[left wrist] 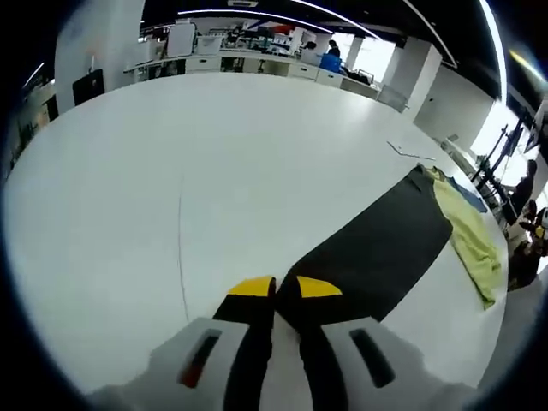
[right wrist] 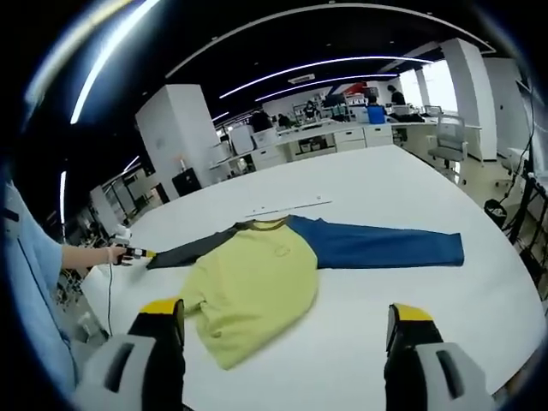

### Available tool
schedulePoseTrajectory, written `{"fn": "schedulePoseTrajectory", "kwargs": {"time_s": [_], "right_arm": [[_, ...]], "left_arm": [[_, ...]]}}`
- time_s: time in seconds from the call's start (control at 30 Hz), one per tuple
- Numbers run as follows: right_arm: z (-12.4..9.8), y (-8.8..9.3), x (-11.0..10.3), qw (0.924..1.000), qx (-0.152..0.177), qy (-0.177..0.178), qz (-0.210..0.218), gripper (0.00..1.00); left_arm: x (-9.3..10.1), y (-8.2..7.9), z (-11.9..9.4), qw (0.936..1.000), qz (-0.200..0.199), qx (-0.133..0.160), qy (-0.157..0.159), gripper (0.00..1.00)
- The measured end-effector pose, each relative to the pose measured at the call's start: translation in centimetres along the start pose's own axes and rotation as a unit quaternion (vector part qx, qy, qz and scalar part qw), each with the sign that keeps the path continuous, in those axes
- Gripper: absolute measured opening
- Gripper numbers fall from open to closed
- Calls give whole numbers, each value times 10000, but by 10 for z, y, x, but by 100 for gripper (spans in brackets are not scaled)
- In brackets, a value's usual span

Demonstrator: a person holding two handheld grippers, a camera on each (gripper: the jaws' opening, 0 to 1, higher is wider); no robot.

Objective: Fold the garment on the visible template until the final outline fits inside the template.

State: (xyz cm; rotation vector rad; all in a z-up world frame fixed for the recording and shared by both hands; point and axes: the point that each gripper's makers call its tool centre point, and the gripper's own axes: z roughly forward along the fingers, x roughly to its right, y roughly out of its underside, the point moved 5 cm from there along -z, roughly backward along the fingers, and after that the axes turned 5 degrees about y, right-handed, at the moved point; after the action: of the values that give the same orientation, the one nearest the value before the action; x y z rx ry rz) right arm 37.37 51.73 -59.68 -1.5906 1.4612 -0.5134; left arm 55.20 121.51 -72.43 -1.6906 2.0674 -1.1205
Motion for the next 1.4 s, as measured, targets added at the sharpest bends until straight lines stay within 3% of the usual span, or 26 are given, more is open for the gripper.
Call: {"fn": "schedulePoseTrajectory", "kwargs": {"time_s": [0.2,0.33,0.4,0.57,0.63,0.7,1.07,1.4], "right_arm": [[1,1,-7,9999,39,-108,-8,99],[0,1,-11,9998,111,-184,5,99],[-2,1,-12,9997,139,-204,17,99],[-8,0,-15,9993,232,-282,4,99],[-11,0,-16,9991,280,-319,-11,99],[-13,0,-17,9988,315,-370,-14,99],[-16,3,-9,9977,291,-589,-154,99],[-12,11,7,9957,85,-902,-217,98]], "left_arm": [[22,-4,-12,9985,333,41,438,41],[40,-5,-17,9967,402,91,693,65],[53,-5,-21,9950,415,155,897,73],[92,-19,-32,9847,187,751,1561,86],[104,-23,-35,9802,125,918,1749,90],[118,-25,-39,9764,51,984,1923,99],[165,-21,-54,9715,300,1043,2108,99],[215,0,-56,9695,287,1078,2183,99]]}}
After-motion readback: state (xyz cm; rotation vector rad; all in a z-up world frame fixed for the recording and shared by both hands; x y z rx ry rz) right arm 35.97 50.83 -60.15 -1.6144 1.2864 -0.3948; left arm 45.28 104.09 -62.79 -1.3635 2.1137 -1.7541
